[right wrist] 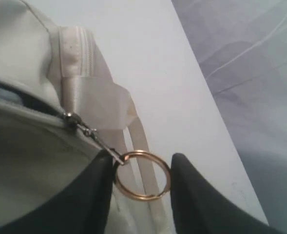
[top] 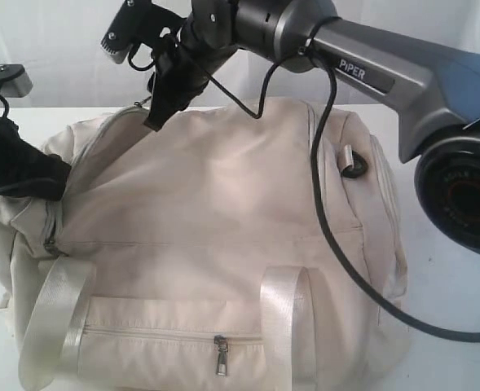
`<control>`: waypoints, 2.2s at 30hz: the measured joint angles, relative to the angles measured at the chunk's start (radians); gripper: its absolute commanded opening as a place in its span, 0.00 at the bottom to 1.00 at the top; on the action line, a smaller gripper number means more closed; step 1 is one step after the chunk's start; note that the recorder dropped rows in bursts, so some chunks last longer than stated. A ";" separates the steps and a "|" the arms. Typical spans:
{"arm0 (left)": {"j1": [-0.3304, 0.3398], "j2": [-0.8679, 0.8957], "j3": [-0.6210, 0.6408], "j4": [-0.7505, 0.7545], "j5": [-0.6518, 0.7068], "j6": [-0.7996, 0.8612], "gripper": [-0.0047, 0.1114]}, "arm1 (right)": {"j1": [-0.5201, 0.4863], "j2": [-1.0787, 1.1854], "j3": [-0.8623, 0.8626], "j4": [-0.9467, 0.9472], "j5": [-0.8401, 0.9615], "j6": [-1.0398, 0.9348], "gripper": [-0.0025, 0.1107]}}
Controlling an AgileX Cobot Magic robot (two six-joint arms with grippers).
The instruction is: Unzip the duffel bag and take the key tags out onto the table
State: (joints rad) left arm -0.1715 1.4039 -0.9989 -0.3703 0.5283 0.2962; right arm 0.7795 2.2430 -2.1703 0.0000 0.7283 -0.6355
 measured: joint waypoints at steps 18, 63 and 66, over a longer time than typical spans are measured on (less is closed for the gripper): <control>0.000 0.000 0.000 0.004 0.000 -0.004 0.04 | -0.022 0.000 0.000 -0.080 0.083 0.012 0.12; -0.004 0.000 0.000 0.008 -0.004 -0.006 0.04 | -0.241 -0.085 0.000 -0.257 0.392 0.283 0.12; -0.004 0.000 0.000 0.008 -0.004 -0.006 0.04 | -0.273 -0.100 0.000 -0.237 0.451 0.293 0.08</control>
State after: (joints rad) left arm -0.1752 1.4039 -0.9989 -0.3626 0.5241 0.2907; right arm 0.5068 2.1430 -2.1703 -0.2375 1.1795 -0.3424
